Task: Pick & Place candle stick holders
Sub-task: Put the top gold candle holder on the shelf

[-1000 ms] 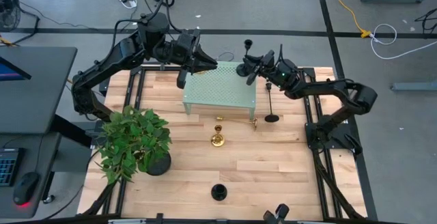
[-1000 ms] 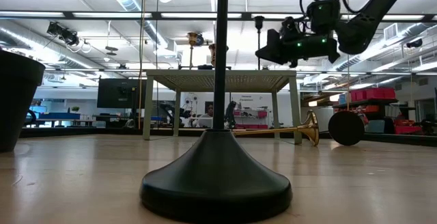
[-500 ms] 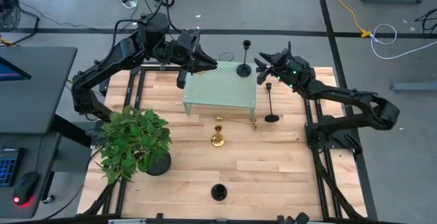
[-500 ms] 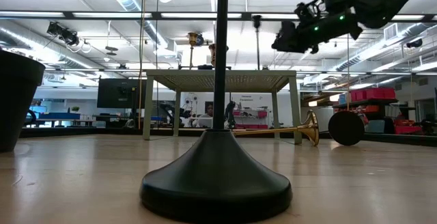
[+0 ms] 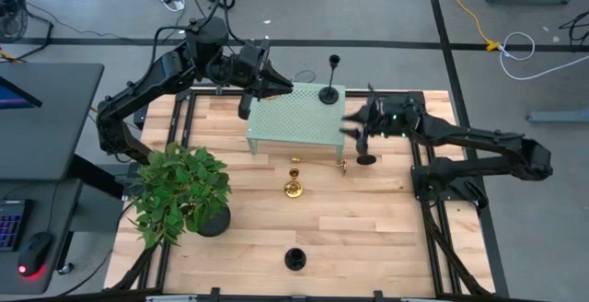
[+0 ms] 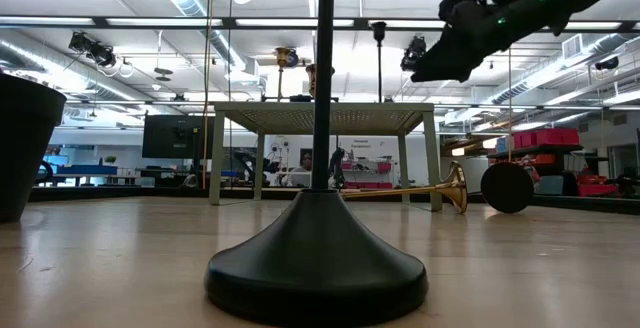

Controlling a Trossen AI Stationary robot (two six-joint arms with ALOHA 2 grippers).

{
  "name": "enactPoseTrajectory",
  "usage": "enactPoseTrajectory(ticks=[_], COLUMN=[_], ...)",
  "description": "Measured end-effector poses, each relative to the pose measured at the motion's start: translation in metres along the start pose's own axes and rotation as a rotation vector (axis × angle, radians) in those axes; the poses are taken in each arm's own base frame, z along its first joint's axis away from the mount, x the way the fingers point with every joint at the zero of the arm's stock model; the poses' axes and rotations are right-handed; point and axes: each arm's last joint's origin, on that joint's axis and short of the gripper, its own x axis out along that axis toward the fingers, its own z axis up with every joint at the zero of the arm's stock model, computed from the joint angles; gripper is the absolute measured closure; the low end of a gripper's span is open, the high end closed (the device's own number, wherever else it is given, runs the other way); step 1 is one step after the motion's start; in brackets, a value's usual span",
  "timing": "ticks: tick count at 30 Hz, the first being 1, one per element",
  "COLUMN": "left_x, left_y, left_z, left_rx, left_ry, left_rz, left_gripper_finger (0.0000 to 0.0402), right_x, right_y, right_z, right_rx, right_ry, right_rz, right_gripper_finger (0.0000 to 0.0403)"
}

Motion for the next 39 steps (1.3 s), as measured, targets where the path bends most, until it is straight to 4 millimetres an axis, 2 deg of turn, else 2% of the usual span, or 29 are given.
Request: enactPoseTrajectory(ticks=[14,18,23,28,32,36,39], left_x=[0.000,0.000,0.000,0.000,0.000,0.000,0.000], left_y=[0.000,0.001,0.001,0.000,0.000,0.000,0.000], left_z=[0.000,0.000,0.000,-0.002,-0.005,-0.006,-0.006], left_rx=[0.001,0.001,0.001,-0.011,-0.027,-0.030,-0.030], left_ry=[0.002,0.002,0.003,0.020,0.049,0.054,0.054], left_rz=[0.016,0.019,0.018,0.016,0.013,0.012,0.012], left_gripper_finger=[0.0351,0.0351,0.0351,0.0351,0.0351,0.0351,0.0351], right_x=[-0.003,-0.002,0.012,0.036,0.060,0.078,0.089], right_y=[0.087,0.111,0.140,0.159,0.170,0.166,0.161], right_z=[-0.016,-0.012,-0.006,-0.007,-0.014,-0.023,-0.028], right_rx=[-0.103,-0.137,-0.215,-0.256,-0.358,-0.418,-0.400], right_ry=[0.147,0.189,0.281,0.439,0.513,0.544,0.558], right_rz=[0.193,0.211,0.217,0.115,0.026,-0.088,-0.113], right_gripper_finger=[0.0215,0.0226,0.0234,0.0234,0.0234,0.0234,0.0234])
